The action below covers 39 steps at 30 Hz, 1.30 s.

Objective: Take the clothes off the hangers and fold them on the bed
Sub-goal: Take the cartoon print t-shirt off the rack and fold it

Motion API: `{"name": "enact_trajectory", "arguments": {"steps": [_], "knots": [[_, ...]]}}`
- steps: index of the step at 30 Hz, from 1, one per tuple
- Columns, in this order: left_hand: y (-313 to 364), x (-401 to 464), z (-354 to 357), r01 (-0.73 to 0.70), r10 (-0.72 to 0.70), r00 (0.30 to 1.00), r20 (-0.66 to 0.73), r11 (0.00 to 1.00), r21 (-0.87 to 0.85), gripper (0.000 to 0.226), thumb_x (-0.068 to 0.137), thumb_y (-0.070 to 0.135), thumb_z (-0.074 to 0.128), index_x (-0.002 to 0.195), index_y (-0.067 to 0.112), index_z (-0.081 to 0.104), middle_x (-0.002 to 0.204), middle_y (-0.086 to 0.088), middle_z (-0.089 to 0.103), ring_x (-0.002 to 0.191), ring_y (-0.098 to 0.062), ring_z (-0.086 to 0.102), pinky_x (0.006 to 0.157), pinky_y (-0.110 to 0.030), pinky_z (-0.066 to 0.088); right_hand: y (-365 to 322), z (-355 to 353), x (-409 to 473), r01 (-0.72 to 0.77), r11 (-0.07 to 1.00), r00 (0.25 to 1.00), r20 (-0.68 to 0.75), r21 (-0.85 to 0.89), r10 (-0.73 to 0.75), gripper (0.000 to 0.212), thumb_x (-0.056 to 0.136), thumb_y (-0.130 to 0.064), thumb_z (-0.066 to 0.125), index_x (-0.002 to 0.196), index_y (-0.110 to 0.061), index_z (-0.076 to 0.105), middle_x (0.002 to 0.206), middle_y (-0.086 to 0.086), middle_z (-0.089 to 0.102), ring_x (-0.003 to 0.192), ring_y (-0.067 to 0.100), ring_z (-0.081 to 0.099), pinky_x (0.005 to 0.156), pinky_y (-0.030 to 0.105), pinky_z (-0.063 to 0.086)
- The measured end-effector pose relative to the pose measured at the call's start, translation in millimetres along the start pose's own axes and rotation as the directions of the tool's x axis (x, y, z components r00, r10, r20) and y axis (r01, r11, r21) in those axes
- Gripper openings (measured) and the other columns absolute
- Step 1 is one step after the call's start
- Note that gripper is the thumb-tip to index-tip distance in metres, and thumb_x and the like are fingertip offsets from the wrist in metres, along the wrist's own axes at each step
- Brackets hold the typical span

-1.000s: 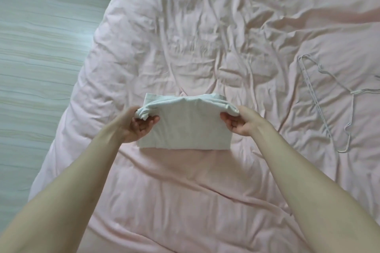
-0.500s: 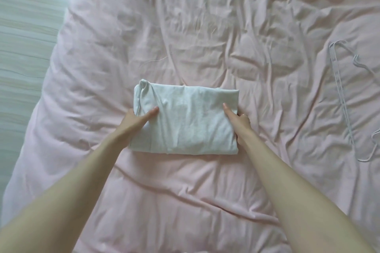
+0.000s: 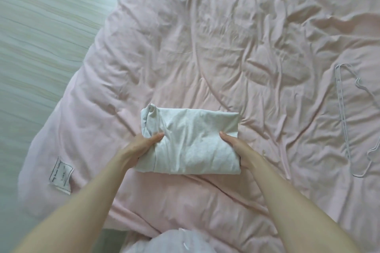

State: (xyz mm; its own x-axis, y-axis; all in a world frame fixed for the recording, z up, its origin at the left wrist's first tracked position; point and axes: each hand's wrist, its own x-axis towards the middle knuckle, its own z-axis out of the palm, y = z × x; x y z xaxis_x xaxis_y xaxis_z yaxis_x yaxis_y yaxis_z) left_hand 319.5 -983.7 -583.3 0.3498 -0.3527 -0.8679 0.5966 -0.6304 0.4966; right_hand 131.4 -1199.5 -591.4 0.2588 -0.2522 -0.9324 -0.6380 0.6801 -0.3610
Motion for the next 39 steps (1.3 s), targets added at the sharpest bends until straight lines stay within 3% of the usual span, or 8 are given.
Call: {"name": "enact_trajectory", "arguments": {"steps": [5, 10, 20, 24, 29, 33, 36, 39], "knots": [[-77.2, -63.5, -8.6, -0.066, 0.047, 0.989, -0.141, 0.989, -0.135, 0.02, 0.082, 0.031, 0.07, 0.1, 0.022, 0.065, 0.098, -0.001, 0.071, 0.09, -0.019, 0.067, 0.088, -0.039, 0.052, 36.8, 25.2, -39.6, 0.101, 0.974, 0.995, 0.017, -0.201, -0.1, 0.031, 0.087, -0.032, 0.064, 0.104, -0.006, 0.066, 0.094, 0.01, 0.072, 0.078, 0.022, 0.069, 0.057, 0.025, 0.054], [-160.5, -132.8, -19.5, -0.104, -0.004, 0.954, -0.3, 0.933, -0.344, 0.028, 0.085, 0.028, 0.068, 0.108, 0.014, 0.061, 0.093, 0.0, 0.068, 0.085, -0.017, 0.065, 0.077, -0.032, 0.051, 64.3, 59.0, -79.7, 0.175, 0.875, 0.98, 0.166, -0.452, -0.11, 0.034, 0.091, -0.031, 0.058, 0.112, -0.006, 0.063, 0.102, 0.009, 0.071, 0.09, 0.026, 0.068, 0.085, 0.04, 0.053], [-356.0, -283.2, -62.9, -0.287, -0.188, 0.863, -0.469, 0.581, -0.762, 0.073, 0.059, 0.052, 0.077, 0.121, 0.021, 0.056, 0.112, -0.007, 0.068, 0.101, -0.028, 0.065, 0.096, -0.049, 0.047, 162.9, 235.0, -165.5, 0.471, 0.406, 0.864, 0.502, -0.783, -0.036, 0.023, 0.095, -0.026, 0.053, 0.104, -0.007, 0.062, 0.091, 0.008, 0.067, 0.076, 0.02, 0.064, 0.067, 0.029, 0.055], [-435.8, -343.0, -66.2, -0.414, -0.276, 0.799, -0.534, 0.391, -0.822, 0.08, 0.059, 0.056, 0.078, 0.126, 0.022, 0.053, 0.115, -0.006, 0.067, 0.101, -0.026, 0.065, 0.095, -0.047, 0.049, 236.7, 315.4, -202.2, 0.593, 0.157, 0.802, 0.597, -0.79, -0.024, 0.024, 0.093, -0.028, 0.056, 0.102, -0.006, 0.061, 0.098, 0.011, 0.066, 0.084, 0.025, 0.065, 0.076, 0.034, 0.054], [-534.4, -408.2, -64.1, -0.533, -0.412, 0.73, -0.546, 0.157, -0.832, 0.044, 0.084, 0.039, 0.066, 0.122, 0.018, 0.056, 0.109, -0.007, 0.068, 0.098, -0.024, 0.065, 0.088, -0.04, 0.051, 356.7, 394.0, -255.8, 0.693, -0.115, 0.721, 0.687, -0.712, 0.091, 0.026, 0.093, -0.03, 0.056, 0.104, -0.007, 0.058, 0.102, 0.014, 0.064, 0.092, 0.03, 0.063, 0.083, 0.039, 0.052], [-626.4, -457.5, -62.6, -0.609, -0.562, 0.652, -0.509, 0.011, -0.793, 0.033, 0.085, 0.034, 0.067, 0.11, 0.015, 0.059, 0.095, -0.006, 0.069, 0.086, -0.024, 0.065, 0.069, -0.033, 0.05, 472.1, 439.5, -295.1, 0.748, -0.235, 0.664, 0.706, -0.621, 0.247, 0.026, 0.096, -0.027, 0.051, 0.109, -0.006, 0.056, 0.095, 0.011, 0.061, 0.077, 0.024, 0.059, 0.059, 0.027, 0.049], [-687.0, -487.0, -59.4, -0.675, -0.667, 0.583, -0.464, -0.08, -0.734, 0.04, 0.081, 0.036, 0.07, 0.113, 0.015, 0.056, 0.1, -0.004, 0.065, 0.09, -0.023, 0.062, 0.081, -0.038, 0.049, 553.5, 468.8, -318.2, 0.794, -0.302, 0.607, 0.711, -0.527, 0.355, 0.024, 0.096, -0.028, 0.05, 0.106, -0.006, 0.055, 0.093, 0.009, 0.06, 0.074, 0.022, 0.057, 0.05, 0.022, 0.045], [-734.6, -506.5, -54.9, -0.716, -0.731, 0.535, -0.423, -0.127, -0.686, 0.06, 0.075, 0.042, 0.074, 0.124, 0.013, 0.053, 0.112, -0.005, 0.064, 0.102, -0.027, 0.061, 0.097, -0.046, 0.045, 618.0, 493.3, -338.1, 0.824, -0.337, 0.565, 0.696, -0.456, 0.443, 0.024, 0.095, -0.03, 0.051, 0.103, -0.007, 0.055, 0.098, 0.011, 0.061, 0.083, 0.025, 0.058, 0.063, 0.029, 0.048]]}}
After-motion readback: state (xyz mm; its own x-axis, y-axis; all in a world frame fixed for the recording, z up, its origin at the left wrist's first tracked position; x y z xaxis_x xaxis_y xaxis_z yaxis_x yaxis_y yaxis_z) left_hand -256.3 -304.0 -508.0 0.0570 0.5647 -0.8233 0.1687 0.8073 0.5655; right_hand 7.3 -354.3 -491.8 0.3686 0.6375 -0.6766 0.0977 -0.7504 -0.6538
